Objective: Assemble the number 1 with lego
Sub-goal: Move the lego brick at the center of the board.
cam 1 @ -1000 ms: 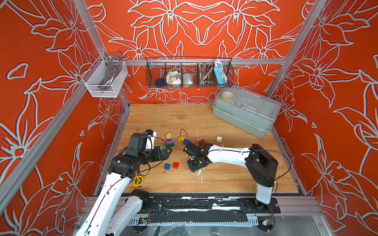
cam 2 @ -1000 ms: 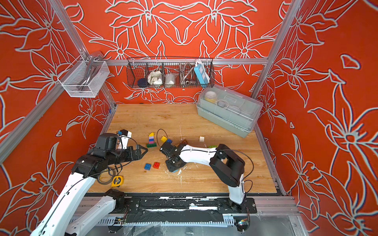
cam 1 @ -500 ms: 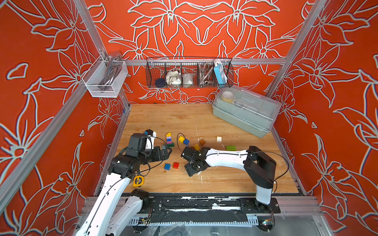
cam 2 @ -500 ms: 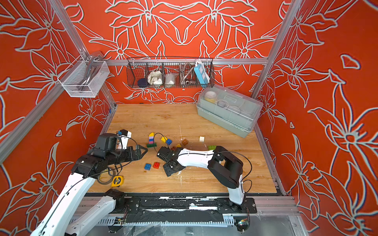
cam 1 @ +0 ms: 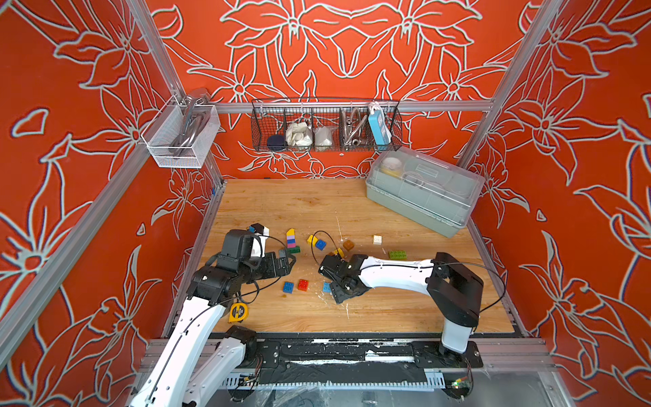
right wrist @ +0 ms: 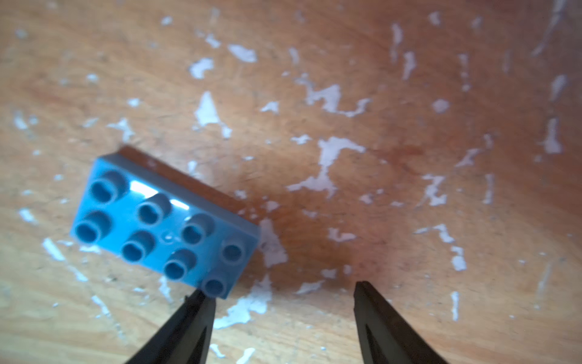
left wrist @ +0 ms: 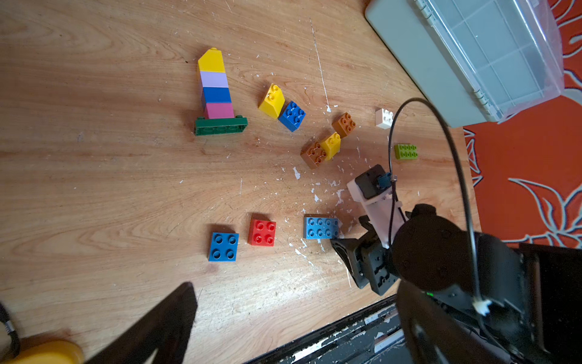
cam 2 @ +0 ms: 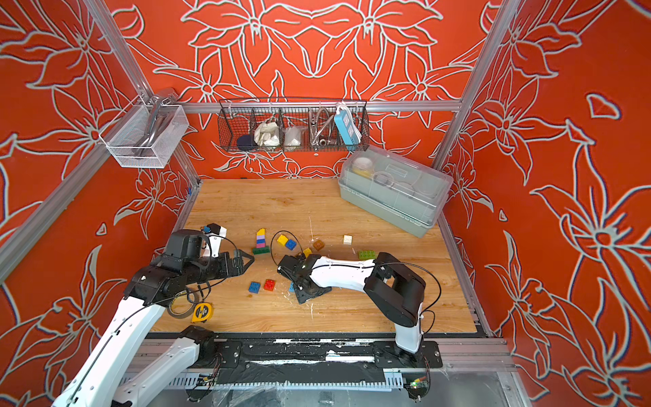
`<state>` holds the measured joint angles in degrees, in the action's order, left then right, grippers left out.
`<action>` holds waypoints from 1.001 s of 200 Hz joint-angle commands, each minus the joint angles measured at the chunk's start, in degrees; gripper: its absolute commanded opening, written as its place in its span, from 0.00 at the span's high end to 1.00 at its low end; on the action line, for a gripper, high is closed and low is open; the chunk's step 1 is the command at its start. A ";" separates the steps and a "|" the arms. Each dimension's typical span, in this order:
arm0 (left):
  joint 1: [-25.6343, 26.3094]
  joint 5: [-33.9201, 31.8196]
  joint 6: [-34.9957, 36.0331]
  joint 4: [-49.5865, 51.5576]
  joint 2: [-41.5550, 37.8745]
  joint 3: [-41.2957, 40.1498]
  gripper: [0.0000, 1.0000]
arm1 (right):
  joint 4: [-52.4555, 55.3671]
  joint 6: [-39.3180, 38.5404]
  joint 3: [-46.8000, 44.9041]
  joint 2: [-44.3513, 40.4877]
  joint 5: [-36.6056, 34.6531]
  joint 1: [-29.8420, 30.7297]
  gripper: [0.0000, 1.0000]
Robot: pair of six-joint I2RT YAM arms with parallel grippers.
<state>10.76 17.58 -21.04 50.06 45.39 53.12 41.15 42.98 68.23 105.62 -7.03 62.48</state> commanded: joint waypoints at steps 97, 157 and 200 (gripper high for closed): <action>-0.04 -0.27 -0.25 0.47 -0.30 -0.04 0.01 | -0.74 5.08 6.81 1.16 4.86 0.51 0.20; -0.04 0.35 -0.19 0.30 -0.30 0.01 0.01 | 2.01 7.70 10.73 5.17 2.67 0.71 0.11; -0.04 0.62 -0.11 0.21 -0.30 -0.04 0.01 | 3.05 10.83 11.77 7.20 1.79 0.80 0.11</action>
<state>10.76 17.41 -21.06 50.09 45.39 53.12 41.60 50.65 79.13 111.37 -3.25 62.81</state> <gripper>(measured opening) 0.986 0.893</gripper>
